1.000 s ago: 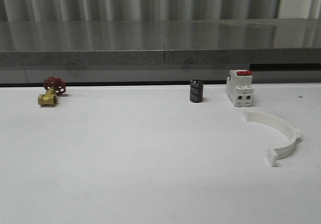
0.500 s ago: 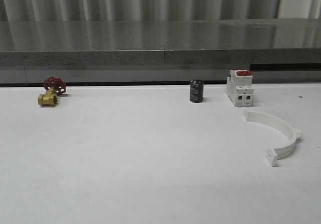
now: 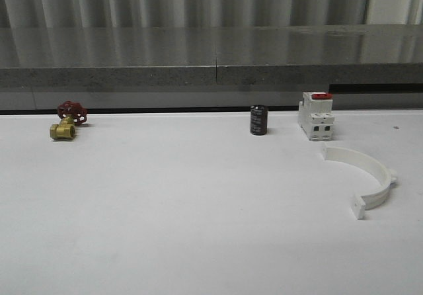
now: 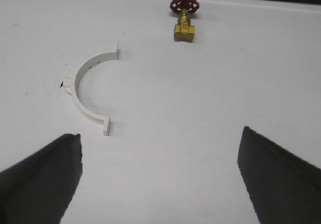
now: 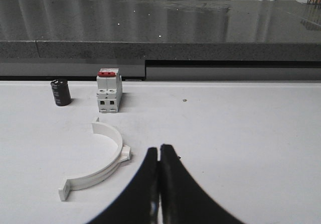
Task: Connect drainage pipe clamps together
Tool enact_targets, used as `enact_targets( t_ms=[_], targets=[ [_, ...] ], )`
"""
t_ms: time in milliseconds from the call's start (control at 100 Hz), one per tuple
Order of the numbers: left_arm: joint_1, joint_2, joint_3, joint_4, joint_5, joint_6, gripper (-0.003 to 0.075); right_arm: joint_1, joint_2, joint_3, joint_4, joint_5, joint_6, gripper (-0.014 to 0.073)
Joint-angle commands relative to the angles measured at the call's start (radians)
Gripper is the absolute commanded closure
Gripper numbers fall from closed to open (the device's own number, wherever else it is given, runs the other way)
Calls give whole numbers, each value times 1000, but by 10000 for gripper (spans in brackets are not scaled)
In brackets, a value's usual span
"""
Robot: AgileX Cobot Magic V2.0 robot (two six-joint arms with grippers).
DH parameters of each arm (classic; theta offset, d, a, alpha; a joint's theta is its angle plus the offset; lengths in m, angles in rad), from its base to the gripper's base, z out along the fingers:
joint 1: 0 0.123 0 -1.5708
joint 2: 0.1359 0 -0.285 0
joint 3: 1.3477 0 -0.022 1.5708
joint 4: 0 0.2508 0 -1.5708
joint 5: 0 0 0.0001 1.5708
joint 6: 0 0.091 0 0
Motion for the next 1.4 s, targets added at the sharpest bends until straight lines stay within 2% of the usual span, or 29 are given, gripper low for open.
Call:
enact_targets(
  t_ms=[0,310,500,630,840,1390],
  targets=[
    [35,115,-57,10,-84,-9,101,-5,-17,-16,-2,-89,-5,661],
    [193,543,-255,11,-78,136,101,-5,-17,-16,-2,-89,-5,661],
    [217,744,-387,6,-78,211,101,-5,-17,-16,-2,-89,-5,661],
    [217,860,-443,8,-84,213,101,-5,-17,-16,-2,-89,-5,661],
    [231,969,-488,24,-117,214,101,-5,-17,-16,-2,-89,-5,661],
    [245,1078,-507,12,-152,241,101,-5,-17,-16,-2,-89,-5,661]
  ],
)
